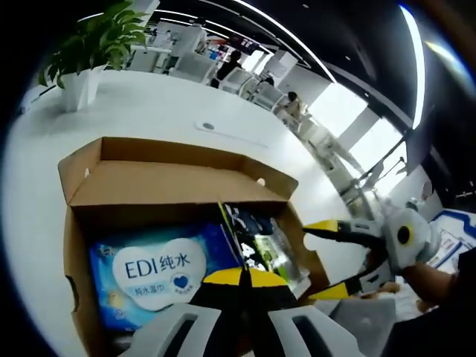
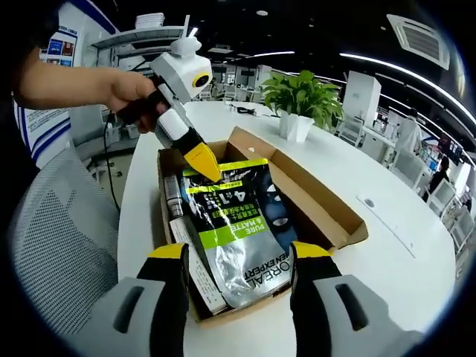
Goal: Operate the shoe box by opening the lid, removing the specified soft item, and placing it in the target area until the item is outside and the box remains undamaged.
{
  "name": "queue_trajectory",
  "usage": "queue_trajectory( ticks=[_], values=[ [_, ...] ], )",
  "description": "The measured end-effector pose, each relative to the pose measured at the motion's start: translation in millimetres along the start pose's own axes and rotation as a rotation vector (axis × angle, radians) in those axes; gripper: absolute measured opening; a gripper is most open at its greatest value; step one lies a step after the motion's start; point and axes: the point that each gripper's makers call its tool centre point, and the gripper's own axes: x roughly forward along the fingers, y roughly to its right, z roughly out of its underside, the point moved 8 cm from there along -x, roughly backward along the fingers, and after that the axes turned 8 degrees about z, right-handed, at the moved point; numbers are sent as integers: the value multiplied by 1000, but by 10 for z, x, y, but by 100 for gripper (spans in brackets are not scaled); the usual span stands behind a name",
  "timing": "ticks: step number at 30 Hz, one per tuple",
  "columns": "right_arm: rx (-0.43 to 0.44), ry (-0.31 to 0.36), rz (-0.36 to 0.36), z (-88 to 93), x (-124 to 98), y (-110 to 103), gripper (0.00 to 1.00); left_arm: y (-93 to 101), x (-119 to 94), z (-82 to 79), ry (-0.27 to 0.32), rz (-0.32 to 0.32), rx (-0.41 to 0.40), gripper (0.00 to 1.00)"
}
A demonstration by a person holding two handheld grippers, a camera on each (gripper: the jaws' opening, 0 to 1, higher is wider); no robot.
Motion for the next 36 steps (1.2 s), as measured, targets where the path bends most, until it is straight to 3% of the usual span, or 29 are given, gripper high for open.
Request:
queue_trajectory(
  ticks=[8,19,28,33,36],
  values=[
    [-13,-8,-14,6,125,-59,44,72,-16,-59,8,-7,-1,0],
    [-51,-14,4,-5,197,-98,31,136,-24,-103,19,-12,15,0],
    [-67,-5,0,-9,146,-149,17,136,-18,-115,29,-16,45,0],
    [-73,-7,-25,-16,139,-191,4,146,-22,-122,37,-8,49,0],
    [-75,-6,-16,-28,133,-197,3,158,-32,-117,37,-5,56,0]
  ],
)
